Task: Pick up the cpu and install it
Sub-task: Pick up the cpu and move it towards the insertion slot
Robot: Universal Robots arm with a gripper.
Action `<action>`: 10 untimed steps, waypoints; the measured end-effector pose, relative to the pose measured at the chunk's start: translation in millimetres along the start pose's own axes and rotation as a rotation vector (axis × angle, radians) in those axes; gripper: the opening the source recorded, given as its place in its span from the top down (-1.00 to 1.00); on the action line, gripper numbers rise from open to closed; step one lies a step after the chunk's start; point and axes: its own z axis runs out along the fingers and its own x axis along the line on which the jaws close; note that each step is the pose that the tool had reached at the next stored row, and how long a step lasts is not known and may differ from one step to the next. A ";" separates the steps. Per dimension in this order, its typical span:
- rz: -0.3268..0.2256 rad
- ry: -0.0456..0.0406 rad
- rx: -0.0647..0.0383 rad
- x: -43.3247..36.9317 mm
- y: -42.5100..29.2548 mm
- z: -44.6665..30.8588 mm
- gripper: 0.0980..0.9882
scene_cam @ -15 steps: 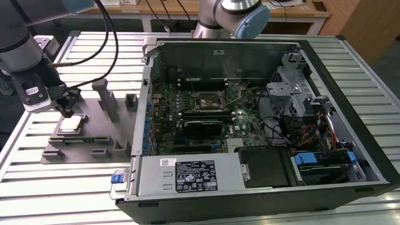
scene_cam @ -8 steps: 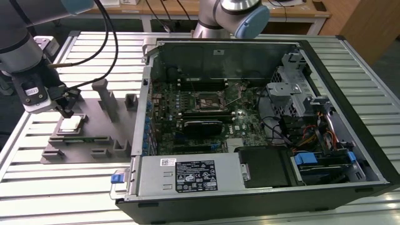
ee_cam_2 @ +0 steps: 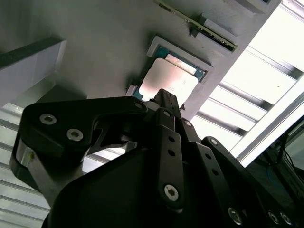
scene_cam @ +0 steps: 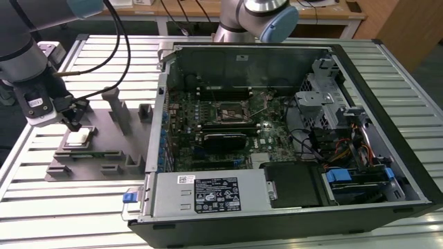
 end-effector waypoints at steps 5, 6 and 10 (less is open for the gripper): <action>0.000 -0.0001 0.000 1.1 -0.2 4.6 0.98; 0.000 -0.0001 0.000 1.3 -0.3 5.7 0.98; 0.000 -0.0001 0.000 4.6 -0.7 8.3 0.98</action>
